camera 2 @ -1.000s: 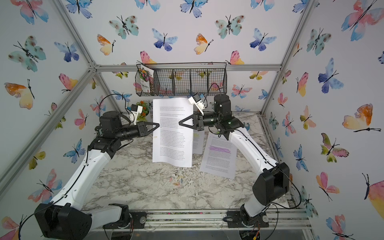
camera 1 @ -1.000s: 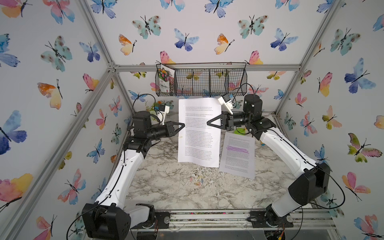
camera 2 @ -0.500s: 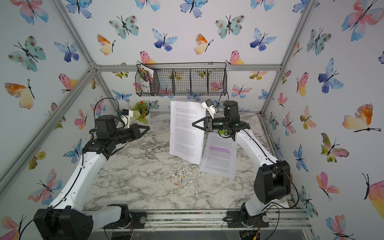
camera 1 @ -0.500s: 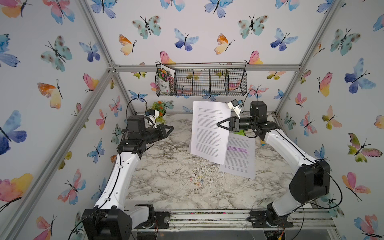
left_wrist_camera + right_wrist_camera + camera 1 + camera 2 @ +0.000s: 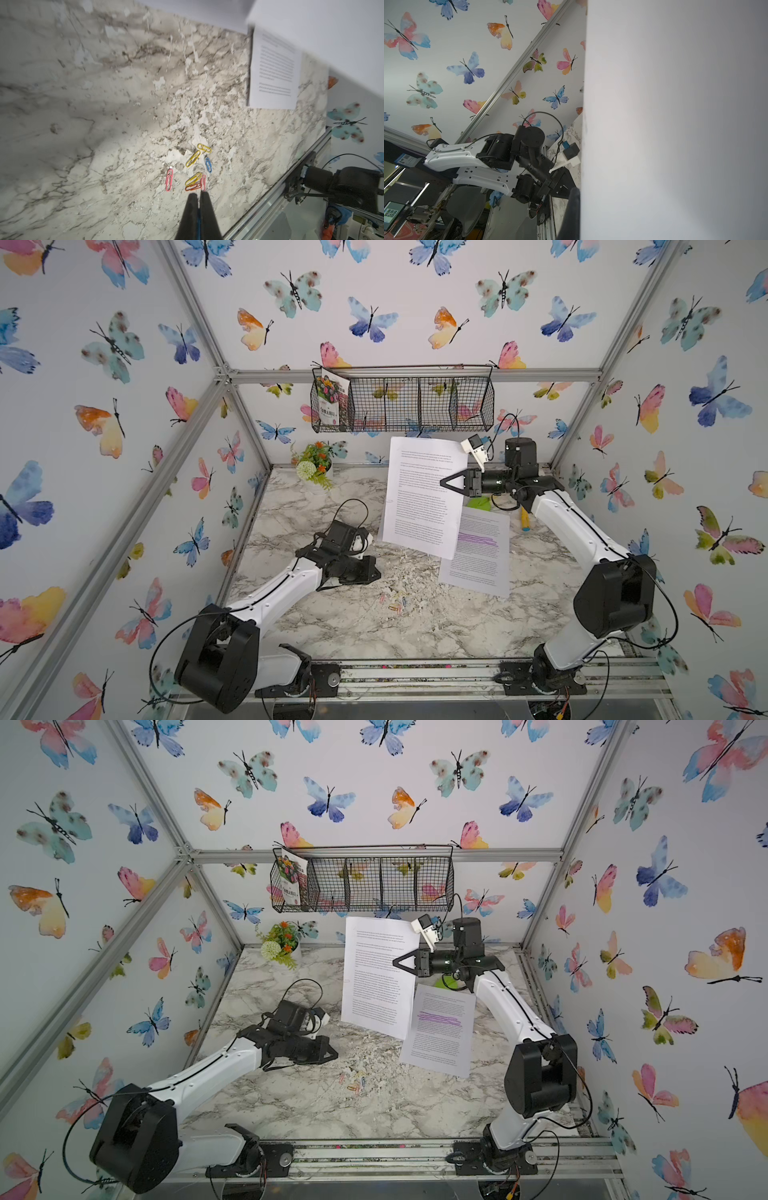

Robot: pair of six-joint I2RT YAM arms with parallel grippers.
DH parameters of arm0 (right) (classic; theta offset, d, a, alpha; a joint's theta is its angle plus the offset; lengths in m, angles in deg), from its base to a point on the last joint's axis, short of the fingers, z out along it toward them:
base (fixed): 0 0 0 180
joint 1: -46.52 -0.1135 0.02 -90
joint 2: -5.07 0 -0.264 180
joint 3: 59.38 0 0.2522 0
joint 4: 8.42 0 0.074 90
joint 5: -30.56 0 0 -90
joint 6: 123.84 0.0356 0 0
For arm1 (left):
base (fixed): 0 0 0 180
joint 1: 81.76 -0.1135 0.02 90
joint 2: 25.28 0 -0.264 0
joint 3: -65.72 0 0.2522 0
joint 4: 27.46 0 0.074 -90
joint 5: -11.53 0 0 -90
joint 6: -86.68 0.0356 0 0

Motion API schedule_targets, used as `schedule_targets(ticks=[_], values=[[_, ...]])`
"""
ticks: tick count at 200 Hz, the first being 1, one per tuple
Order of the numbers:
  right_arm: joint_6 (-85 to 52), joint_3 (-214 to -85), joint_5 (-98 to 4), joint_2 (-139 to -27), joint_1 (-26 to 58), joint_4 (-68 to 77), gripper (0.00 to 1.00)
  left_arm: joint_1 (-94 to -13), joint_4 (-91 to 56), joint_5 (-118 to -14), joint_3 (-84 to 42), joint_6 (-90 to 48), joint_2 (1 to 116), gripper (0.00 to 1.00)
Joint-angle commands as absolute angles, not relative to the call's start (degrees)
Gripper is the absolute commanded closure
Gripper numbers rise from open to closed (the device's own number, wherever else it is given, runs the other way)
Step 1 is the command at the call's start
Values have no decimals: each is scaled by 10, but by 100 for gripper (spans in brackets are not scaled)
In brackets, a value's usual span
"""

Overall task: Unclip the paperclips from the documents
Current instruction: Place the paper clip at the center of the board, then remove the paper clip from the document.

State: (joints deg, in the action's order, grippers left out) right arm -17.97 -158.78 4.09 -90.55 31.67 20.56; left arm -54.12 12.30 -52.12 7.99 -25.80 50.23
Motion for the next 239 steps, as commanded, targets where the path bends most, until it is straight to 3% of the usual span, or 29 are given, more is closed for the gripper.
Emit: schedule_targets(ticks=[1,25,38,53,71,81,126,168,185,216,239], values=[[-196,-1601,36,-912,326,234,98,-512,101,-564,84,-265,536,100],[-192,-1594,44,-913,326,235,98,-512,85,-567,91,-276,559,100],[-192,-1587,42,-909,326,234,98,-512,79,-577,95,-282,566,94],[-196,-1580,36,-903,326,235,98,-513,66,-571,104,-285,571,83],[-207,-1577,31,-900,326,246,98,-513,69,-568,102,-284,582,58],[-213,-1576,29,-899,326,255,98,-513,73,-558,97,-280,589,53],[-252,-1587,35,-897,326,303,98,-524,122,-561,66,-268,571,47],[-242,-1586,103,-882,323,280,98,-588,104,-589,15,-215,428,46],[-233,-1588,130,-874,313,256,98,-589,45,-641,4,-156,365,39],[-238,-1584,161,-846,279,194,98,-592,-69,-646,-2,-71,322,18],[-192,-1574,173,-831,258,115,98,-594,-83,-604,-45,-48,350,14]])
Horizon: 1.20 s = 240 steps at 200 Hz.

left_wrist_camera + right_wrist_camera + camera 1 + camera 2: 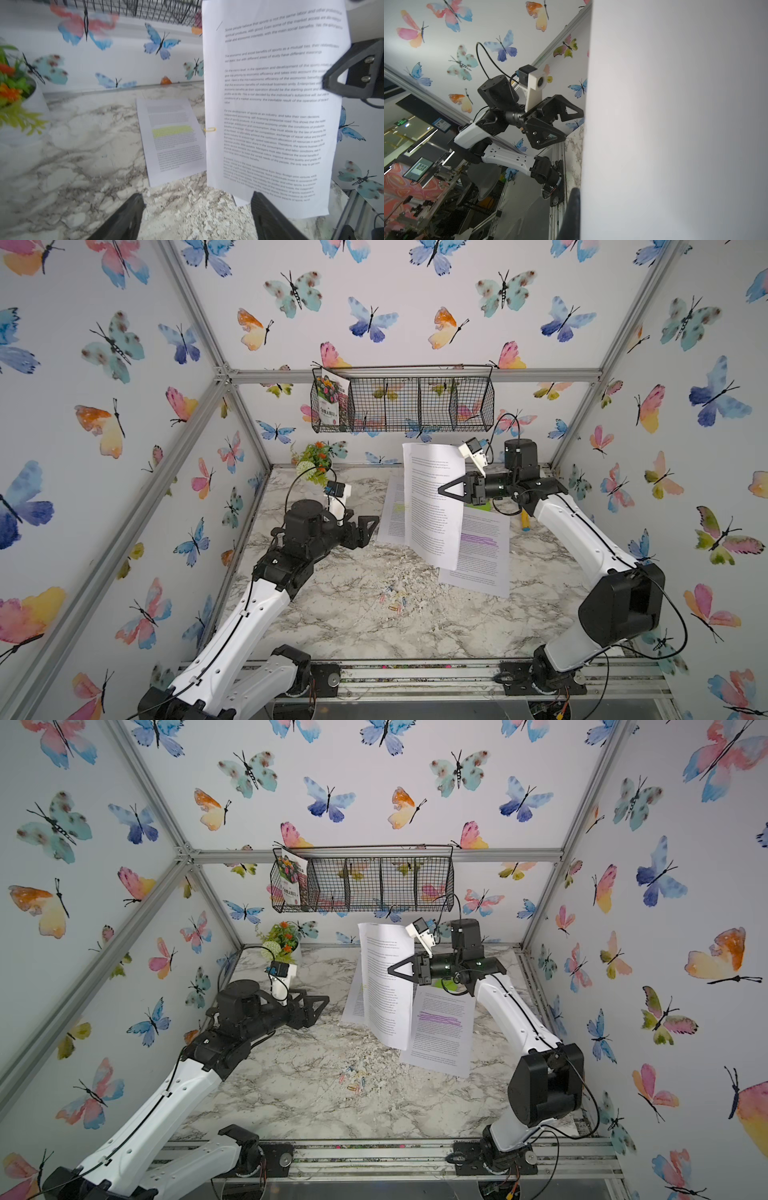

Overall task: Unclip the paperclips from the documents
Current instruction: Remove the paper clip from the document.

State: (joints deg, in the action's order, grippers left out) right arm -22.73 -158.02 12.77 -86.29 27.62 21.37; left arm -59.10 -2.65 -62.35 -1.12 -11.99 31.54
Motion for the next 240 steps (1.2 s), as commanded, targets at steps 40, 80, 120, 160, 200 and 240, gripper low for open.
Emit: schedule_targets(ticks=[40,80,120,160,200,240], values=[[-171,-1591,197,-826,227,65,98,-600,-89,-528,-98,-57,408,13],[-173,-1596,202,-825,215,58,98,-623,-107,-427,-123,-99,437,14],[-190,-1607,204,-831,215,57,98,-625,-75,-339,-152,-115,450,21],[-197,-1615,213,-840,215,58,98,-646,-70,-255,-129,-136,443,39],[-212,-1619,205,-846,215,63,98,-700,-35,-219,-123,-170,437,75],[-221,-1628,200,-850,215,64,98,-708,-34,-203,-108,-178,426,74]])
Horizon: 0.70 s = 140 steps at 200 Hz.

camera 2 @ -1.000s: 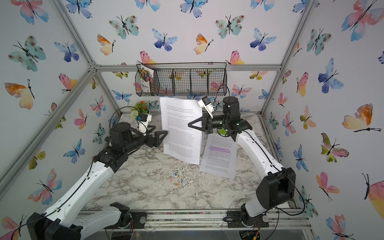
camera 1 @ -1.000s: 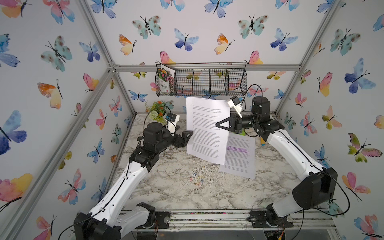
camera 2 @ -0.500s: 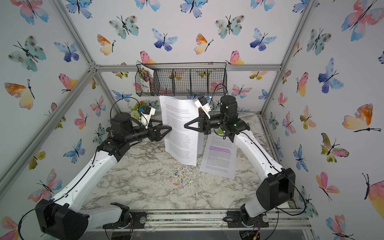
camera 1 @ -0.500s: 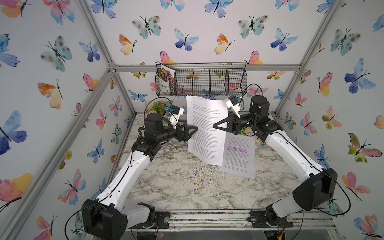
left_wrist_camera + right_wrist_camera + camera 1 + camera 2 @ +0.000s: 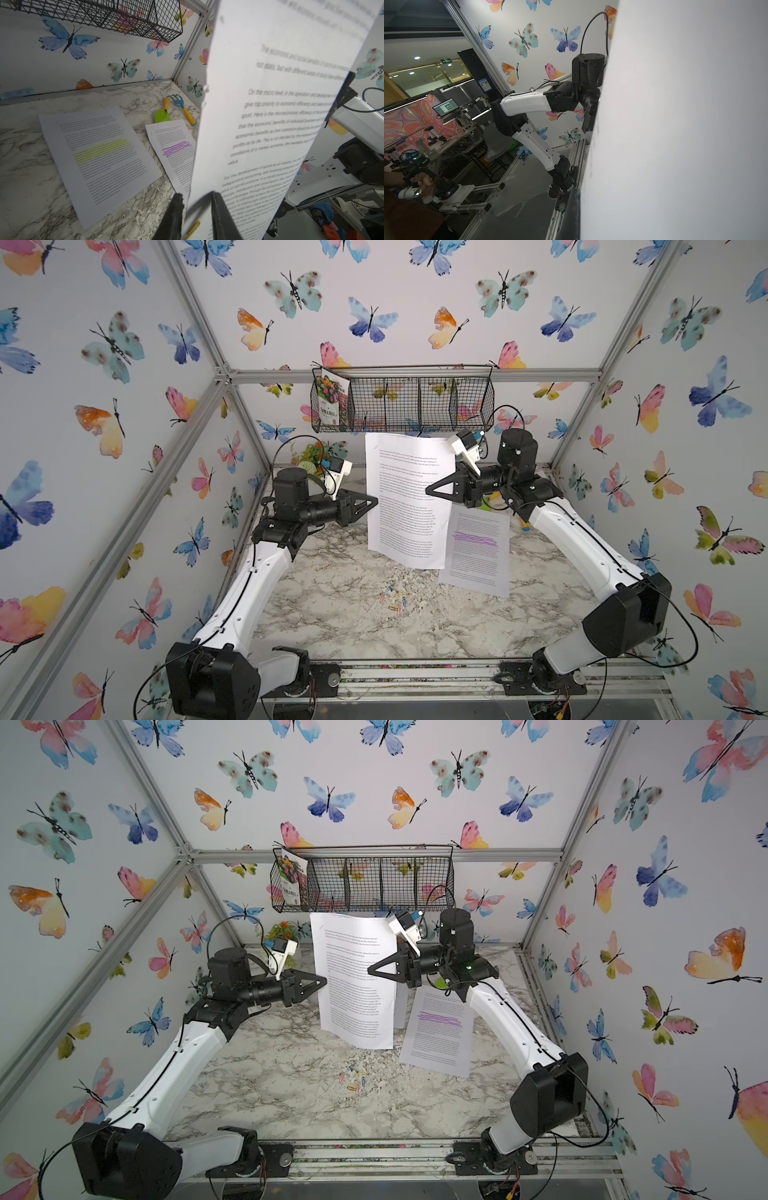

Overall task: Unclip the paperclips from the documents
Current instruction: Remove the paper clip from the document.

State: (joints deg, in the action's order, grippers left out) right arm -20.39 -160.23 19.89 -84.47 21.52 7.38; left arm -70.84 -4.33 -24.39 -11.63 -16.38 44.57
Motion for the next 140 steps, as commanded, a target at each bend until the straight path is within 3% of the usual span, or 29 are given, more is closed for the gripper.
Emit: schedule_targets(ticks=[1,101,140], values=[[-221,-1628,200,-851,215,64,98,-708,-35,-202,-107,-178,426,74],[-224,-1633,193,-849,216,65,98,-709,-55,-173,-92,-205,419,68],[-225,-1626,190,-844,216,65,98,-709,-70,-167,-87,-222,416,76]])
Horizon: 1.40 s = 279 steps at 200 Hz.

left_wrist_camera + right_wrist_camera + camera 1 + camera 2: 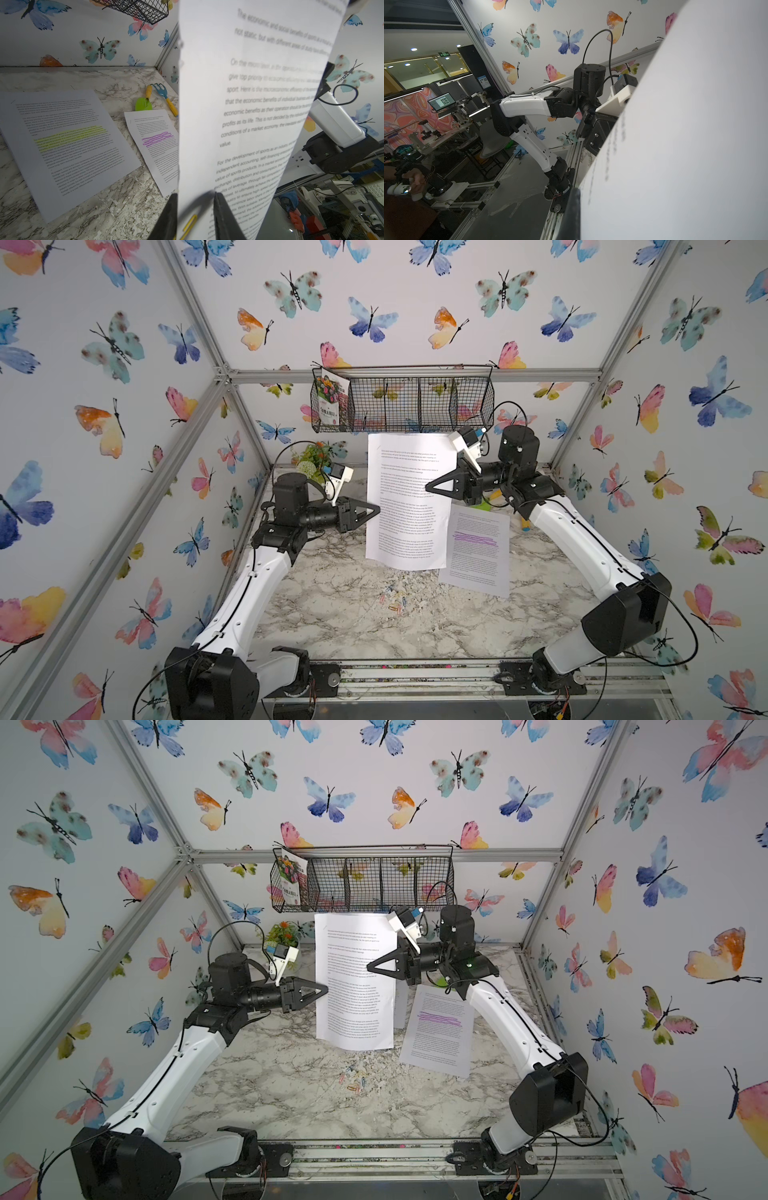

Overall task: Unclip the paperclips from the documents
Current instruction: Remove the paper clip from the document, then place the paper clip at the center of the board.

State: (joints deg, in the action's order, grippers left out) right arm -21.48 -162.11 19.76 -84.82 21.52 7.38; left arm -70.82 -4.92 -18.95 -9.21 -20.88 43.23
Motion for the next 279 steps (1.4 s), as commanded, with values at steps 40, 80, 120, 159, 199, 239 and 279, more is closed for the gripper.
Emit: schedule_targets(ticks=[40,80,120,159,199,239,279], values=[[-235,-1616,181,-836,216,72,98,-716,-58,-193,-80,-218,405,93],[-256,-1603,147,-831,230,97,98,-725,-13,-243,-81,-199,400,100],[-260,-1561,112,-817,304,80,98,-731,62,-346,-73,-155,396,100],[-277,-1534,107,-800,342,90,98,-731,105,-409,-45,-139,408,100],[-275,-1501,90,-791,342,91,98,-653,123,-462,15,-203,465,100],[-288,-1487,81,-783,342,109,98,-525,86,-547,66,-256,530,100],[-292,-1465,82,-770,342,117,98,-522,74,-563,87,-276,581,94]])
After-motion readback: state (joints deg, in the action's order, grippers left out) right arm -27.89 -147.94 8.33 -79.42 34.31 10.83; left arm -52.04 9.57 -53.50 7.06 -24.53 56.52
